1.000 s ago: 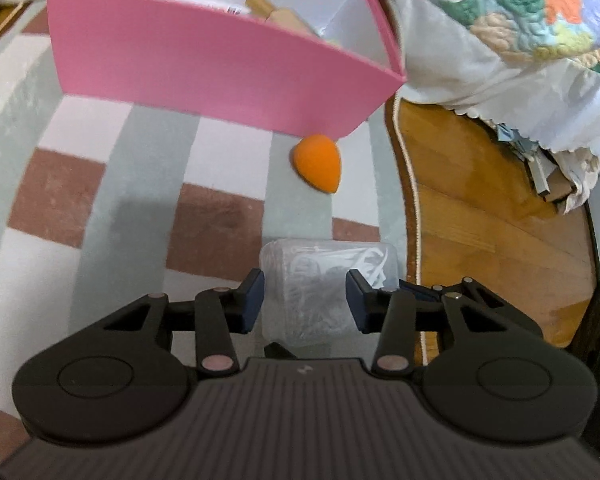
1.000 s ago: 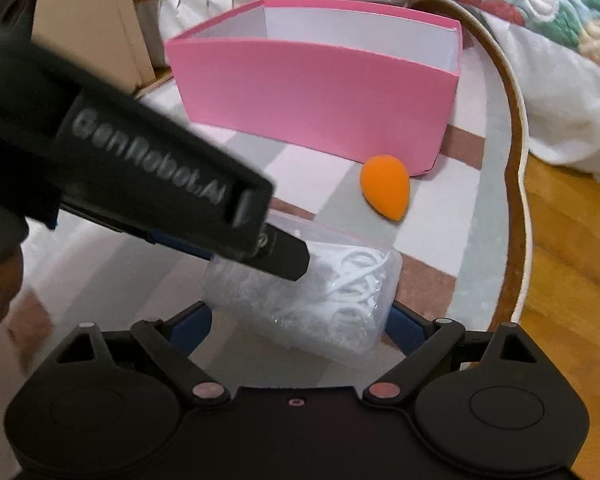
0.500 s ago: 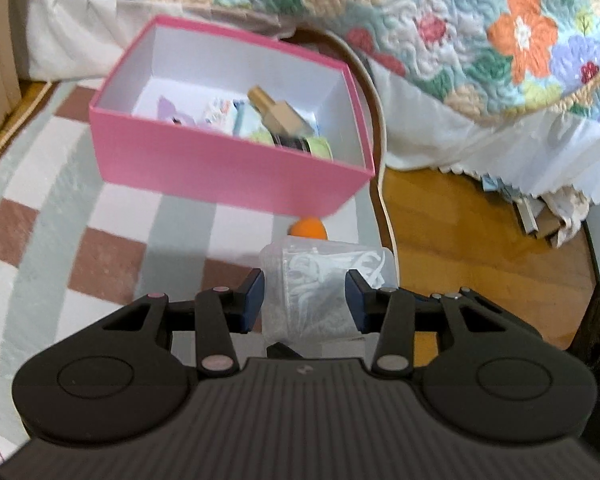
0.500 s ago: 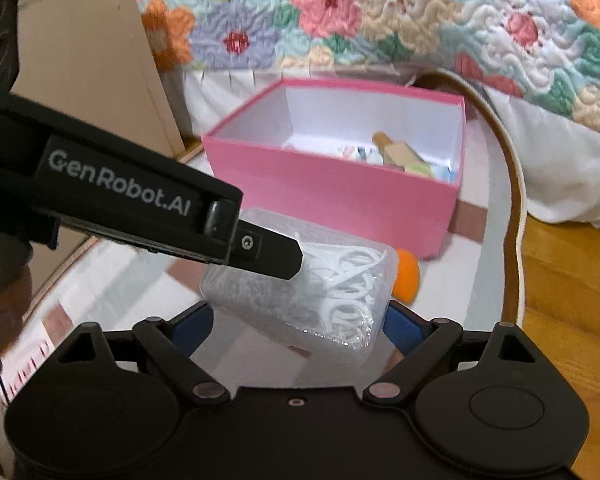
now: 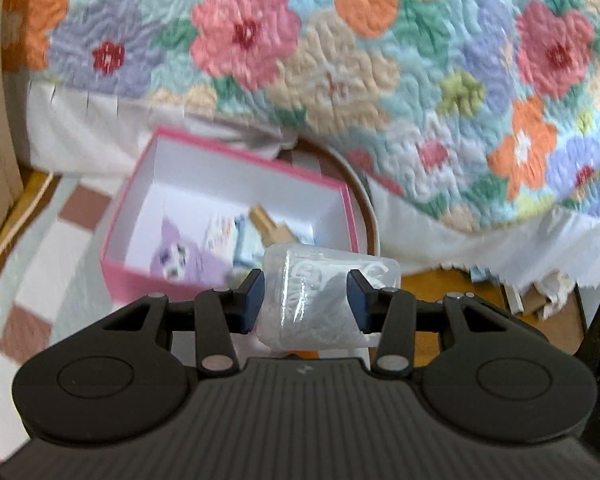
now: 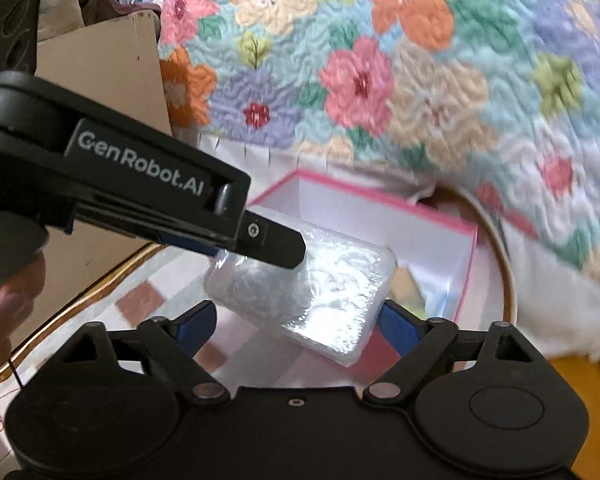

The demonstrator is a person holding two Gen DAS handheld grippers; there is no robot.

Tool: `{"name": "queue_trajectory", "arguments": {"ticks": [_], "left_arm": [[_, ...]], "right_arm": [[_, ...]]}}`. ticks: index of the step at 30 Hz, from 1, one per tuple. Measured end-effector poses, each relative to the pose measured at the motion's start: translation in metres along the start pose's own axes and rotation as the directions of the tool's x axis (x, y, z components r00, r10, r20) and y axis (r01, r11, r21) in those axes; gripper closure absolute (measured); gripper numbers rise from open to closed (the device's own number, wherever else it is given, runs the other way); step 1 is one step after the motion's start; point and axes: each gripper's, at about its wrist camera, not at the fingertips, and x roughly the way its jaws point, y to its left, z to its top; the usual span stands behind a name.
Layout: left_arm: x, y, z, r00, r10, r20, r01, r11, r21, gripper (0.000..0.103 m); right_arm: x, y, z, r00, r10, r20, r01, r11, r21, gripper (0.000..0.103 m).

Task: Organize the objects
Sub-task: 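Carry the clear case over the pink box and lower it inside, then open the right gripper and lift it away from the box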

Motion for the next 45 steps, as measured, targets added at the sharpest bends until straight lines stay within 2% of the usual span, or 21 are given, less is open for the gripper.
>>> {"name": "queue_trajectory", "arguments": {"ticks": [2,5,10,12,17,24,28,30,32,36,39,42,45], "left_arm": [[0.008,0.004,0.016,1.0,0.01,0.018,-0.01,1.0,0.001,0.059],[0.029,0.013,0.035,0.999,0.031,0.032,-0.031,0.999,-0.006,0.059],[0.079,0.037,0.05,0.998,0.049,0.028,-0.048,0.998,-0.044,0.06],[0.103,0.049,0.052,0.997,0.071,-0.003,-0.071,0.996,-0.062,0.06],[0.148,0.062,0.054,0.991,0.102,-0.091,-0.105,0.994,-0.02,0.06],[0.188,0.075,0.048,0.984,0.128,-0.127,-0.132,0.991,-0.028,0.06],[0.203,0.083,0.04,0.981,0.137,-0.139,-0.145,0.988,-0.054,0.061],[0.206,0.082,0.035,0.975,0.171,-0.141,-0.177,0.984,-0.032,0.055],[0.203,0.077,0.03,0.968,0.208,-0.141,-0.209,0.978,0.009,0.055],[0.18,0.068,0.028,0.953,0.278,-0.123,-0.279,0.96,0.013,0.045],[0.157,0.056,0.029,0.957,0.266,-0.114,-0.263,0.964,0.038,0.042],[0.133,0.043,0.03,0.954,0.275,-0.122,-0.264,0.96,0.095,0.04],[0.109,0.033,0.034,0.954,0.269,-0.135,-0.255,0.96,0.114,0.039]], "right_arm": [[0.01,-0.007,0.017,1.0,0.011,-0.003,-0.011,1.0,-0.008,0.017],[0.03,-0.018,0.037,0.999,0.019,-0.032,-0.02,1.0,-0.016,0.026],[0.078,-0.041,0.05,0.995,0.044,-0.094,-0.042,0.999,0.024,0.036],[0.1,-0.053,0.049,0.989,0.07,-0.128,-0.061,0.996,0.072,0.037],[0.147,-0.072,0.034,0.974,0.111,-0.196,-0.077,0.982,0.174,0.038],[0.188,-0.086,0.026,0.96,0.118,-0.253,-0.055,0.969,0.243,0.039],[0.202,-0.084,0.022,0.952,0.097,-0.291,-0.034,0.976,0.215,0.039],[0.203,-0.08,0.02,0.953,0.06,-0.296,-0.01,0.986,0.166,0.039],[0.195,-0.077,0.018,0.96,0.002,-0.279,0.036,0.99,0.133,0.035],[0.169,-0.077,0.017,0.968,0.024,-0.248,0.012,0.99,0.142,0.034],[0.146,-0.073,0.017,0.975,0.048,-0.219,-0.015,0.988,0.153,0.034],[0.121,-0.069,0.02,0.98,0.066,-0.186,-0.038,0.988,0.152,0.034],[0.093,-0.064,0.028,0.984,0.069,-0.162,-0.047,0.99,0.135,0.034]]}}
